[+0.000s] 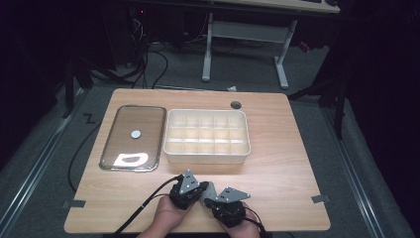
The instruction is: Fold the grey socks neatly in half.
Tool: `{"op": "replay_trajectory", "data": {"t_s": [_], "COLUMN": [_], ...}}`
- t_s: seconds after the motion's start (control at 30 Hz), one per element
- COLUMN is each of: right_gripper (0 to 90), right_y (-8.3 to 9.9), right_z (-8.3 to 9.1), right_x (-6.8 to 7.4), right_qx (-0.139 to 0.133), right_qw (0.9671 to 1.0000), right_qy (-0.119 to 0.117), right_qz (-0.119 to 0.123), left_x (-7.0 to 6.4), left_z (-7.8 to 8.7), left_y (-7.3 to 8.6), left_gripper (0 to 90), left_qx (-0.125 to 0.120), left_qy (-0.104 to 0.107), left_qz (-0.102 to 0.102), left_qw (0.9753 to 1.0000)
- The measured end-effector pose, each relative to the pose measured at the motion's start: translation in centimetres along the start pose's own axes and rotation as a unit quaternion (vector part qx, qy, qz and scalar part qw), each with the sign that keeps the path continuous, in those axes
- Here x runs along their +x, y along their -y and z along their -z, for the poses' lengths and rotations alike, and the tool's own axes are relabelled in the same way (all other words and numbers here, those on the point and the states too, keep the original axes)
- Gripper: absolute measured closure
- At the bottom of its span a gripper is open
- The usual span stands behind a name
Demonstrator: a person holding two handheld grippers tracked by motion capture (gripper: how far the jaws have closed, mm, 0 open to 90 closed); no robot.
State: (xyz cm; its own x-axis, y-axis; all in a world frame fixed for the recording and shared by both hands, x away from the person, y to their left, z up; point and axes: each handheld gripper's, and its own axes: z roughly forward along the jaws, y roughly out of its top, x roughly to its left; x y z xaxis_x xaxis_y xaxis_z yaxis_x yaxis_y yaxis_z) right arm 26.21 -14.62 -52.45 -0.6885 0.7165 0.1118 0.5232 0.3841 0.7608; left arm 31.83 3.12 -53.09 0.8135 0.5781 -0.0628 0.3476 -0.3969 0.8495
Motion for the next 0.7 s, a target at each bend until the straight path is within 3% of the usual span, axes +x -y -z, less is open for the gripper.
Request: {"op": "replay_trajectory", "data": {"t_s": [0.3, 0.43, 0.5, 0.67, 0.7], "right_gripper": [90.0, 90.0, 83.5, 64.9, 56.0], "right_y": [0.0, -0.7, -1.0, -0.8, -0.7], "right_z": [0.1, 1.7, 2.2, 1.7, 1.5], "right_x": [-0.1, -0.1, -0.3, -1.6, -1.8], "right_qx": [-0.002, -0.039, -0.050, -0.048, -0.046], "right_qw": [1.0000, 0.9987, 0.9981, 0.9959, 0.9948], "right_qy": [-0.005, -0.029, -0.016, 0.004, 0.003], "right_qz": [-0.006, -0.020, -0.031, -0.077, -0.091], "left_x": [0.1, 0.2, 0.2, 0.2, 0.2], "left_z": [0.0, 0.1, 0.1, 0.1, 0.1], "left_y": [0.0, 0.0, 0.0, 0.0, 0.0], "left_gripper": [90.0, 90.0, 90.0, 90.0, 90.0], "left_qx": [0.001, -0.001, -0.002, -0.002, -0.003], "left_qy": [0.003, 0.003, 0.003, 0.002, 0.002], "left_qz": [0.005, 0.011, 0.012, 0.011, 0.011], "left_qw": [1.0000, 0.9999, 0.9999, 0.9999, 0.9999]}}
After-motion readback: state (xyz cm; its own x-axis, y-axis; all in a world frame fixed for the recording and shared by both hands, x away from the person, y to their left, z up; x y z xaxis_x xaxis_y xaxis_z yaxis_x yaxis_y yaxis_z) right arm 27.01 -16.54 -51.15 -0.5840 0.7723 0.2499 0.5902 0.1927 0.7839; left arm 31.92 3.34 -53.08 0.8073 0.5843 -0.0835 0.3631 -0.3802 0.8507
